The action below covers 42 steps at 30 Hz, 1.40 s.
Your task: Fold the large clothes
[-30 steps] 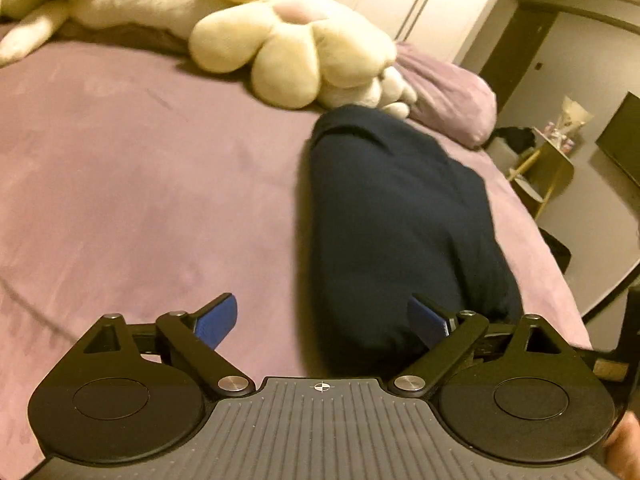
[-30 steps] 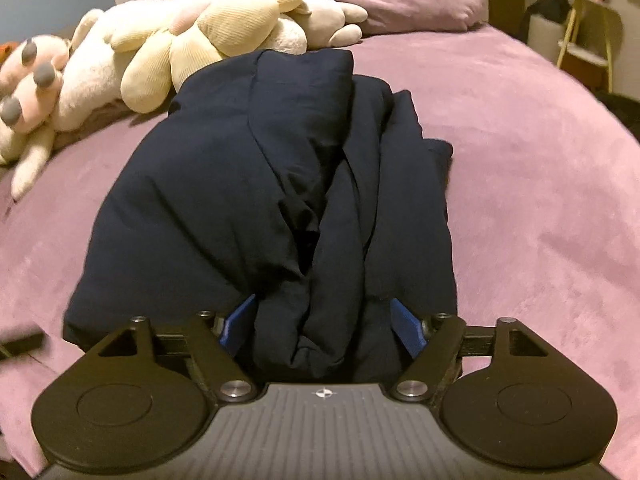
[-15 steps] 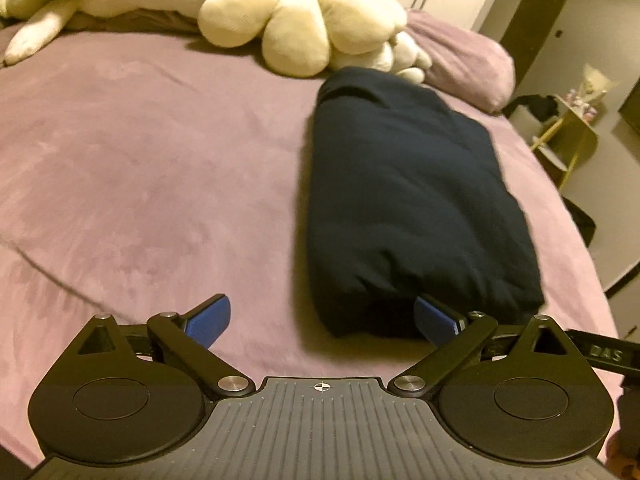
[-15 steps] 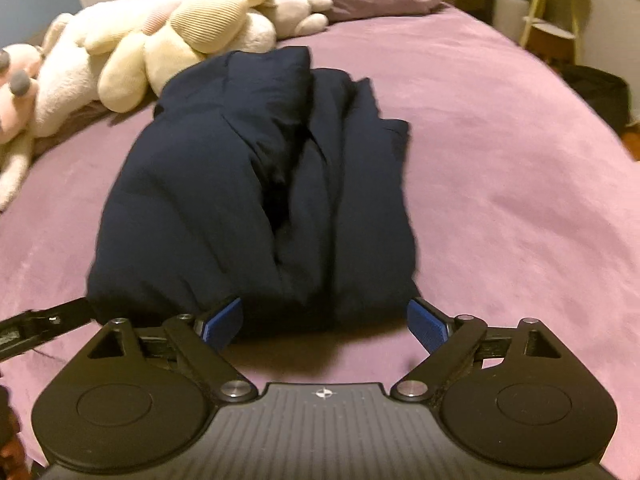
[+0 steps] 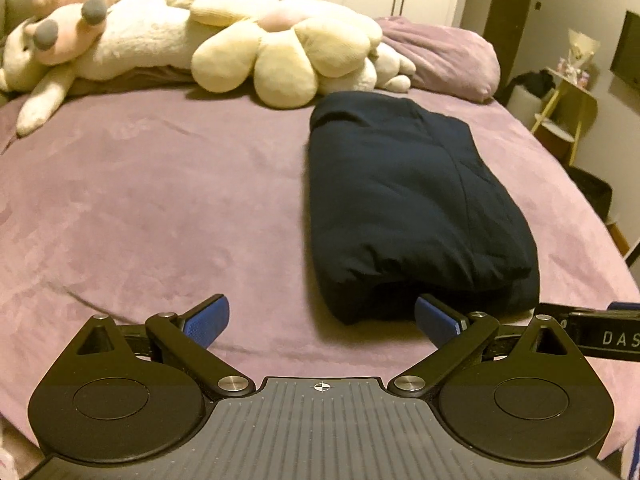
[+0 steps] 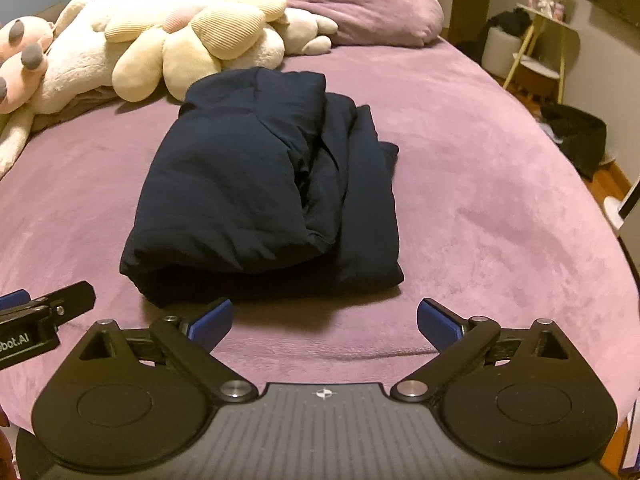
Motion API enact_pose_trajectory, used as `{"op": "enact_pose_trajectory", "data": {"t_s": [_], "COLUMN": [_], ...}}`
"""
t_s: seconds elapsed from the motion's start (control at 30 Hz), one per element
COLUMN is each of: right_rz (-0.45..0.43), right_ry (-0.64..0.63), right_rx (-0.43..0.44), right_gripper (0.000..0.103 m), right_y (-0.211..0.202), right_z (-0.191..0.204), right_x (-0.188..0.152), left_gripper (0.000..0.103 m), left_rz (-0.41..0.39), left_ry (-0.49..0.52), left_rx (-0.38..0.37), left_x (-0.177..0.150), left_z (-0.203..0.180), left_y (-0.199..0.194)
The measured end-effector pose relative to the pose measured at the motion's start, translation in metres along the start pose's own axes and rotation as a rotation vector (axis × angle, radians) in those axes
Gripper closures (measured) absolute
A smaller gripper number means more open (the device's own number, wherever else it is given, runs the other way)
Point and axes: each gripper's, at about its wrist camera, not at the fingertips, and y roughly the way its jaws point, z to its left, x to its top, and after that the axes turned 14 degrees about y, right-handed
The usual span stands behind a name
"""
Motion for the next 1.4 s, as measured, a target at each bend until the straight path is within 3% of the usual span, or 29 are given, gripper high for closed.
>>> {"op": "enact_pose_trajectory", "data": {"t_s": [1.4], "right_rz": [0.029], "right_ry": [0.035], "right_rx": [-0.007], "right_gripper": [0.002], "right_y": [-0.003], "right_z": [-0.002], "right_x": [-0.003], "left_gripper": [0.001], "left_rz": [0.023], "left_ry": [0.045], "left_rx": [-0.010], "left_x": [0.002], "left_z": [-0.012], "left_y": [-0.001]}}
